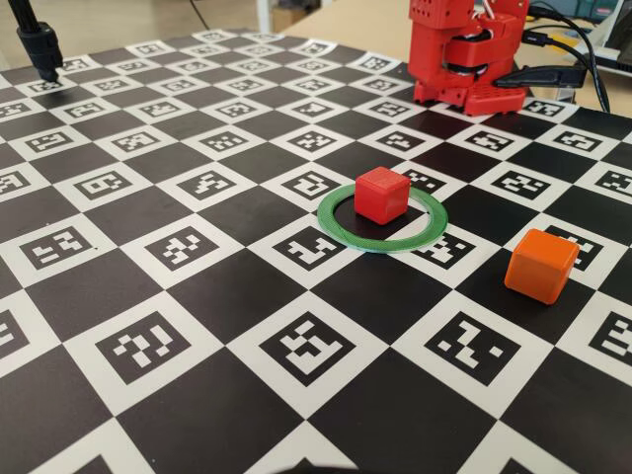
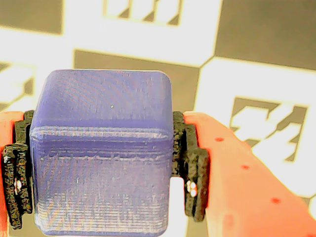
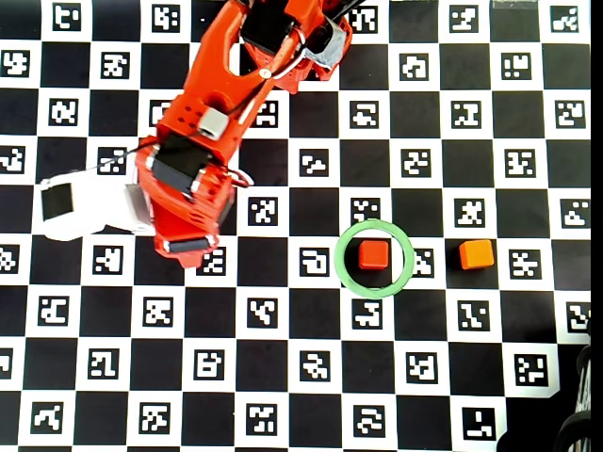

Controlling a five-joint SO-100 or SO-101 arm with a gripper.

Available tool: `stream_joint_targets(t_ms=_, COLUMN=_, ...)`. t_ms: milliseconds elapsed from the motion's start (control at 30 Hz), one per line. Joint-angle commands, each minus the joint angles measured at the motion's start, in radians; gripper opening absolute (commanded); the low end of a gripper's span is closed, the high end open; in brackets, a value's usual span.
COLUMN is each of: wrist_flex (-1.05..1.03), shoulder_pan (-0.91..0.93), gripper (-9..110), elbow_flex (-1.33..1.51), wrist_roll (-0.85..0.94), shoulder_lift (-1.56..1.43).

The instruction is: Grab the red cube then put it in the green circle then put the blue cube on top and finally the orange cube on top

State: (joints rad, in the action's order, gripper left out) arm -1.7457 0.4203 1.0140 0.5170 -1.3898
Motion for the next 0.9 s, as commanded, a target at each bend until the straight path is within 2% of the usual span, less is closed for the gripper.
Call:
stream_joint_targets(t_ms=0, wrist_flex=-0.095, shoulder_pan=-0.066, gripper=10, elbow_flex=-0.040, wrist_roll=-0.094, shoulder_lift=-0.126)
stream_joint_targets(t_ms=467, wrist_flex=-0.075, shoulder_pan=-0.350, gripper=9, elbow_flex=0.023, wrist_roll=-0.436, shoulder_lift=-0.114)
stream_joint_targets(t_ms=867, wrist_flex=0.035, shoulder_pan=-0.583, gripper=10, elbow_flex=0.178, wrist_roll=-0.684, shoulder_lift=-0.153)
